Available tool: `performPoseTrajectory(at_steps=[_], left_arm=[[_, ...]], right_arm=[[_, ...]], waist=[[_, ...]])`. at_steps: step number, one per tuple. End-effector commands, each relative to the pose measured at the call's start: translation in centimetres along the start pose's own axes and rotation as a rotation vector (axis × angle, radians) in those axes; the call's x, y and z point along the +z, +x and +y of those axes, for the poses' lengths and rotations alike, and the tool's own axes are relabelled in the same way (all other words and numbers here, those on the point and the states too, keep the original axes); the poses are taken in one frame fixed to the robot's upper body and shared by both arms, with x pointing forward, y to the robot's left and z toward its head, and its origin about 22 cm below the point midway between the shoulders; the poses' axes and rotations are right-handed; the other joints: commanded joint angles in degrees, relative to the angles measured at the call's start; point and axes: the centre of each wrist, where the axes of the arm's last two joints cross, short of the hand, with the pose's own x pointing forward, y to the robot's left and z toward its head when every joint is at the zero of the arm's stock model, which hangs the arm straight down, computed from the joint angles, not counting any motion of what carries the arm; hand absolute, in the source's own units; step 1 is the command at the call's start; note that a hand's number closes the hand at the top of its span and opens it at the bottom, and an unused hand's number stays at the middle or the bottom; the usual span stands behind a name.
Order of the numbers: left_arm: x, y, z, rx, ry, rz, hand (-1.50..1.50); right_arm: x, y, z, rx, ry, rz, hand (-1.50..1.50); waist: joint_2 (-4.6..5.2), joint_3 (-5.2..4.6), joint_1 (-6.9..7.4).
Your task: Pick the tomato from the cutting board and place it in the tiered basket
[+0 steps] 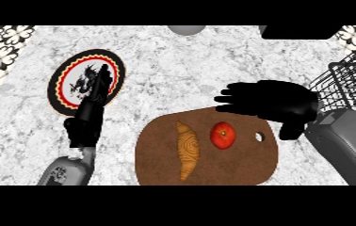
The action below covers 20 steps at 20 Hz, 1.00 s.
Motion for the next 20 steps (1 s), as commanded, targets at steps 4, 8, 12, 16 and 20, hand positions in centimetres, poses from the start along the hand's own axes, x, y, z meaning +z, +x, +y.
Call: performPoseTrajectory(at_steps=[4, 8, 12, 16, 20], left_arm=[[-0.5, -0.2, 0.9, 0.001, -0.006, 0.008, 0.00], [0.6, -0.2, 0.4, -0.014, -0.007, -0.008, 0.00], [-0.2, 0.7, 0.0, -0.003, 0.003, 0.009, 0.00], [-0.4, -0.8, 0.1, -0.010, 0.003, 0.007, 0.00], [0.6, -0.9, -1.4, 0.004, 0.002, 0.012, 0.00]], right_arm=[[-0.6, 1.0, 0.5, -0.041, 0.059, -0.086, -1.50], [-3.2, 0.6, 1.9, -0.045, 0.054, -0.092, -1.50], [-2.1, 0.4, 0.2, -0.062, 0.090, -0.086, -1.50], [-4.6, 2.3, 2.1, -0.054, 0.120, -0.079, -1.50], [-4.1, 2.0, 2.2, -0.062, 0.122, -0.063, -1.50]], waist=[[-0.10, -0.01, -0.42], [-0.05, 0.00, 0.05], [-0.09, 0.00, -0.10], [-0.08, -0.02, -0.28], [-0.07, -0.01, -0.23]])
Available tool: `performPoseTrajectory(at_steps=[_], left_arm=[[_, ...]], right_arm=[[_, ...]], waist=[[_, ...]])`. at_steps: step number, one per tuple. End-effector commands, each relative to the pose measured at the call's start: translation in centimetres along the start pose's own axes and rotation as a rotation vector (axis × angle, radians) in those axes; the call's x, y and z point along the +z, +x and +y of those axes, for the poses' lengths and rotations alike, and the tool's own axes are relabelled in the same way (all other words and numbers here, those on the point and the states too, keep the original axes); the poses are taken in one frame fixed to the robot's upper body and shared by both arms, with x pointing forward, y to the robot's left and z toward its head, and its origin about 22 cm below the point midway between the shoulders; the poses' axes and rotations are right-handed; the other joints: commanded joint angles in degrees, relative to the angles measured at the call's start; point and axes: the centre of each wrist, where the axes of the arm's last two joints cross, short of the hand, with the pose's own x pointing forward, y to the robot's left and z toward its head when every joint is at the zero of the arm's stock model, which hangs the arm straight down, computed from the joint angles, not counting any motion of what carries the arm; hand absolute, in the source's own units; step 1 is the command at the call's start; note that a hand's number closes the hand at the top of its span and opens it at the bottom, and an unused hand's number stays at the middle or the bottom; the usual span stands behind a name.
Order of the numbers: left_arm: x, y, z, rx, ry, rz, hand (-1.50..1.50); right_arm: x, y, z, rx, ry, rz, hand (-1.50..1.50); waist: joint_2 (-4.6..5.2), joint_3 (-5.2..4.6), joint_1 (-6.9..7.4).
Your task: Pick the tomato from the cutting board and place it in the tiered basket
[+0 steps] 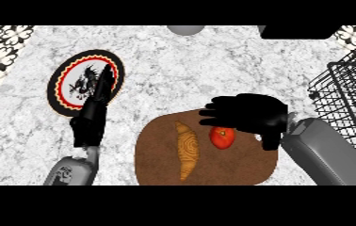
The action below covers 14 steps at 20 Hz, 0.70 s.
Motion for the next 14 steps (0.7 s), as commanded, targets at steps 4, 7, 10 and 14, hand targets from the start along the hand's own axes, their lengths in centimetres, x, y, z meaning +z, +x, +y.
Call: performPoseTrajectory(at_steps=[4, 7, 10, 14], left_arm=[[0.0, 0.4, -0.6, 0.001, 0.002, -0.012, 0.00], [-0.6, 0.3, 0.3, -0.001, 0.002, 0.000, 0.00], [0.1, 1.9, 0.0, 0.006, 0.014, -0.006, 0.00], [-0.5, 0.3, 1.2, 0.015, -0.028, -0.006, 0.00]], right_arm=[[-1.0, -0.2, 1.5, -0.023, 0.051, -0.034, -1.50], [-0.5, -0.1, 1.2, -0.048, 0.069, -0.028, -1.50], [-1.4, -1.0, 1.0, -0.048, 0.070, -0.036, -1.50], [-3.7, -1.3, 1.9, -0.054, 0.060, -0.042, -1.50]], waist=[[0.01, 0.01, -0.01], [-0.01, 0.00, -0.18], [-0.01, 0.01, 0.06], [0.10, 0.00, 0.25]])
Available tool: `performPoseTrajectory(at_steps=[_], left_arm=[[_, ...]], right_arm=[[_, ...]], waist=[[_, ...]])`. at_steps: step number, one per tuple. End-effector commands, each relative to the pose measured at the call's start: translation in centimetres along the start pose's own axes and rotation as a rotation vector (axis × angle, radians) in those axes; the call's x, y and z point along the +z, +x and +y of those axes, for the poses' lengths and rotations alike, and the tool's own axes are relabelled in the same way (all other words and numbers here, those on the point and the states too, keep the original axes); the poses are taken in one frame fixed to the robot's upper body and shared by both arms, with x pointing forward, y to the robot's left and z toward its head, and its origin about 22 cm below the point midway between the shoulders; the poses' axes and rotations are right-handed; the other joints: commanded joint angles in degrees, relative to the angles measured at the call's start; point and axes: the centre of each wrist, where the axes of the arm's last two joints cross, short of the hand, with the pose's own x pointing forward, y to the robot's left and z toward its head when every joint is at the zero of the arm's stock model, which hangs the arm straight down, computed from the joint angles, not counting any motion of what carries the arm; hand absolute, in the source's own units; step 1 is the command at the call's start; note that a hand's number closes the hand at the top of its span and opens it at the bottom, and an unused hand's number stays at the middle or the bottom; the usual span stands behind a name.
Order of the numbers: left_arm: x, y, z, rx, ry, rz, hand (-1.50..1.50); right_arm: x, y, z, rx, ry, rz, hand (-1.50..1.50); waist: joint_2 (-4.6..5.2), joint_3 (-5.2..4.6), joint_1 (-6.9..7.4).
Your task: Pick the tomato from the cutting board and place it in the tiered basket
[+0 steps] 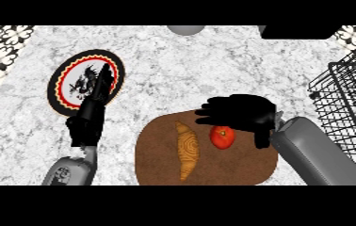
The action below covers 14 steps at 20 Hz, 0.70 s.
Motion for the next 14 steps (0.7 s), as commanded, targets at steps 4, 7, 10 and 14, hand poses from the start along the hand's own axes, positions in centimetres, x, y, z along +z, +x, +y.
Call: performPoseTrajectory(at_steps=[4, 7, 10, 14], left_arm=[[0.3, -1.3, 0.1, -0.006, 0.005, 0.006, 0.00], [0.4, 0.3, 1.1, -0.001, 0.011, 0.006, 0.00], [-1.0, 0.9, -0.3, -0.003, -0.010, 0.013, 0.00], [1.3, 0.0, -0.4, 0.001, 0.006, 0.012, 0.00]], right_arm=[[-1.3, 1.0, 1.3, -0.057, 0.044, -0.053, -1.50], [-0.8, 0.2, 2.7, -0.071, 0.019, -0.064, -1.50], [-3.0, -0.7, 1.9, -0.110, 0.012, -0.050, -1.50], [-1.7, 0.8, 3.1, -0.117, -0.082, -0.050, 1.50]], waist=[[-0.03, 0.00, -0.13], [-0.04, 0.01, 0.00], [0.05, 0.02, 0.11], [-0.07, 0.01, -0.12]])
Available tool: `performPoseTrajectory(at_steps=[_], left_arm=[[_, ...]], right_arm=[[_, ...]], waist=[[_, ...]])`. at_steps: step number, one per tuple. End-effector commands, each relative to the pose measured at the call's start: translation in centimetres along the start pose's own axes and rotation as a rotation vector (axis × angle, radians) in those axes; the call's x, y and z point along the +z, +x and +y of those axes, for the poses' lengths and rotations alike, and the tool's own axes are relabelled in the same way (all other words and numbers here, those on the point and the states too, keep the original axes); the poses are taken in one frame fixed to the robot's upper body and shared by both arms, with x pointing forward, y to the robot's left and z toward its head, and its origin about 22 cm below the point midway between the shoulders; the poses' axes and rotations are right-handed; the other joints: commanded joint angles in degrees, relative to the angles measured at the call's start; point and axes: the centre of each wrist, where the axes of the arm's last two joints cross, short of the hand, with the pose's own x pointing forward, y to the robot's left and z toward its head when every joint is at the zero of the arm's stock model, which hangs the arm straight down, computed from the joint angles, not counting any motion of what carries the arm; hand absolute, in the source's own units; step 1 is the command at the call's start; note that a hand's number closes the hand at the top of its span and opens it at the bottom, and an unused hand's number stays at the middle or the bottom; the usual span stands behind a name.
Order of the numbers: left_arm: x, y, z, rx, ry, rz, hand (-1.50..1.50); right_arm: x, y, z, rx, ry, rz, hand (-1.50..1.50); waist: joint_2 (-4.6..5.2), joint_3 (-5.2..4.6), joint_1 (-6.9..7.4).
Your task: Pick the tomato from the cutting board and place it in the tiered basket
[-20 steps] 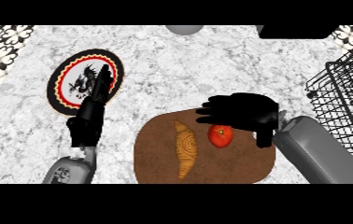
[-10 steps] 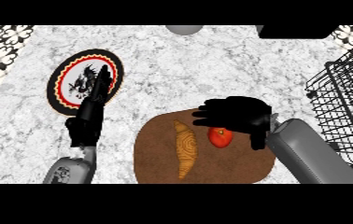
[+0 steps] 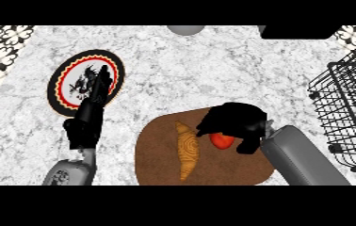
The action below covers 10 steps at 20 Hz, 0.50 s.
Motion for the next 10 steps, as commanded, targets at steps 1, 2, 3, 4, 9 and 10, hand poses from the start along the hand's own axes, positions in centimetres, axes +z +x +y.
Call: performPoseTrajectory(at_steps=[1, 2, 3, 4, 9, 10], left_arm=[[0.3, 0.2, 0.4, -0.012, 0.001, 0.004, 0.00], [-0.1, -0.2, 0.6, 0.005, -0.004, -0.002, 0.00], [1.4, 0.3, -0.1, 0.007, -0.005, -0.004, 0.00], [1.9, -1.0, 1.3, 0.013, -0.013, -0.010, 0.00], [-0.4, -0.7, -1.5, -0.011, 0.009, -0.005, 0.00], [0.8, -0.8, -0.8, -0.001, 0.005, 0.005, 0.00]], right_arm=[[0.0, -1.1, 0.3, 0.002, -0.034, -0.046, 1.50], [0.0, 0.0, 1.7, 0.023, -0.053, -0.063, 1.50], [-0.8, -0.7, 2.0, 0.068, -0.099, -0.071, 1.50], [-1.0, 0.5, 0.5, 0.103, -0.141, -0.078, 1.50], [-3.3, 1.8, 2.1, 0.121, -0.179, -0.072, 1.50], [0.8, -0.1, 3.8, 0.100, -0.136, 0.141, 1.50]], waist=[[0.03, 0.01, 0.08], [0.01, 0.00, -0.07], [0.04, 0.02, 0.29], [-0.01, 0.00, 0.20], [0.02, 0.00, -0.15], [-0.18, -0.01, -0.83]])
